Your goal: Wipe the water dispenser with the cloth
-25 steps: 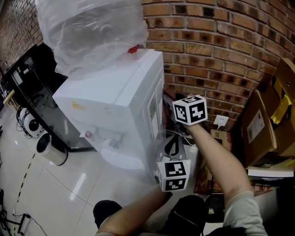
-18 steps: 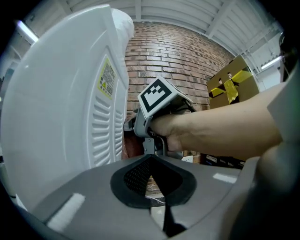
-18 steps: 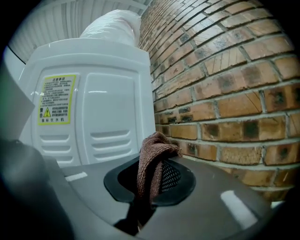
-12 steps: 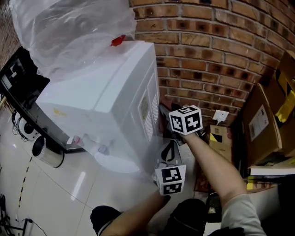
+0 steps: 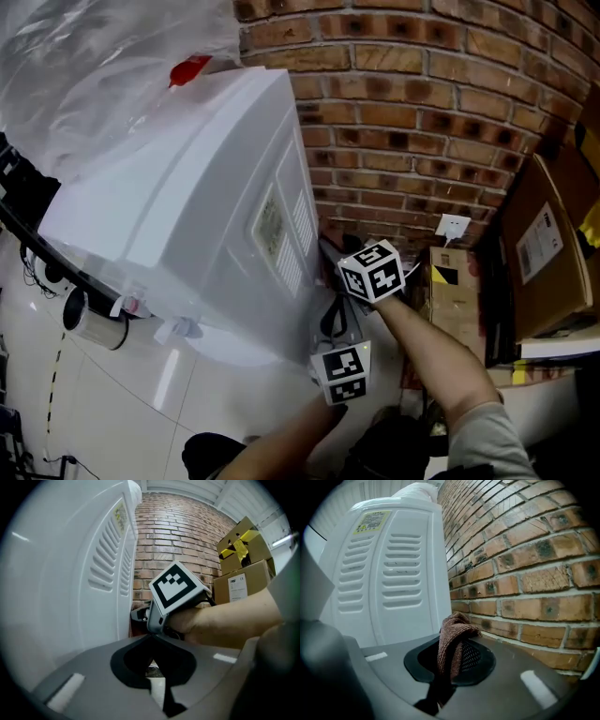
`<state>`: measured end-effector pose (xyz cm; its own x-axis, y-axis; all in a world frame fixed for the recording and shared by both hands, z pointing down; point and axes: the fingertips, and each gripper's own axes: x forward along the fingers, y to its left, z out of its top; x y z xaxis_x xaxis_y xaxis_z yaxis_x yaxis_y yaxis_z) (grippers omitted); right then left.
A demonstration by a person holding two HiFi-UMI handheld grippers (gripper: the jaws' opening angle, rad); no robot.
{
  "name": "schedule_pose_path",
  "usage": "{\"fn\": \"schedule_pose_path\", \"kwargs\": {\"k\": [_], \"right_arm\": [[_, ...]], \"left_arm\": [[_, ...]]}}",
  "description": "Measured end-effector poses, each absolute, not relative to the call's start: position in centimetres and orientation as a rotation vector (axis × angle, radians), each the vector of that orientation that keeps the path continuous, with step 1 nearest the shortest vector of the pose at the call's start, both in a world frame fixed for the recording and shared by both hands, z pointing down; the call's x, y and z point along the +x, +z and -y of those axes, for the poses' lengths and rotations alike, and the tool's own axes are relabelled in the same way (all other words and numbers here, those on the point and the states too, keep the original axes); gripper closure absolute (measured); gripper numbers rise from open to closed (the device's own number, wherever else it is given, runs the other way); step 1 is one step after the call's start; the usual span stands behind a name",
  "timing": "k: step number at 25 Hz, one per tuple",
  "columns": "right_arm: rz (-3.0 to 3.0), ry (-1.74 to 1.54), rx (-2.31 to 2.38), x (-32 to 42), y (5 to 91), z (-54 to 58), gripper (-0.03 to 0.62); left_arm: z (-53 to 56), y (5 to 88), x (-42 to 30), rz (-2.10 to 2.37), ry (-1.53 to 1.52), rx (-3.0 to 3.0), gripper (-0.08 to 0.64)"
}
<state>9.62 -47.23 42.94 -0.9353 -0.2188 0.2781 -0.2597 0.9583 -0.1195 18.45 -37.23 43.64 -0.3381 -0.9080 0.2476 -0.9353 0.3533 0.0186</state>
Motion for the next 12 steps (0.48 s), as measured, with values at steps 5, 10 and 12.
{"fn": "schedule_pose_path", "kwargs": {"k": [5, 10, 12], "right_arm": [[2.862, 0.135, 0.277, 9.7, 47.0, 47.1, 0.541], [2.854, 0.134, 0.245, 9.5, 51.7, 47.1, 0.541], [2.842, 0.161, 0.251, 9.4, 53.8, 47.3, 0.541]], "left_arm": [[37.4, 46.5, 17.9, 2.386, 0.216, 1.612, 0.56], [37.7, 49.7, 17.5, 2.36, 0.257, 1.575, 0.56], [37.9, 51.1, 17.3, 2.353, 0.266, 1.559, 0.56]]}}
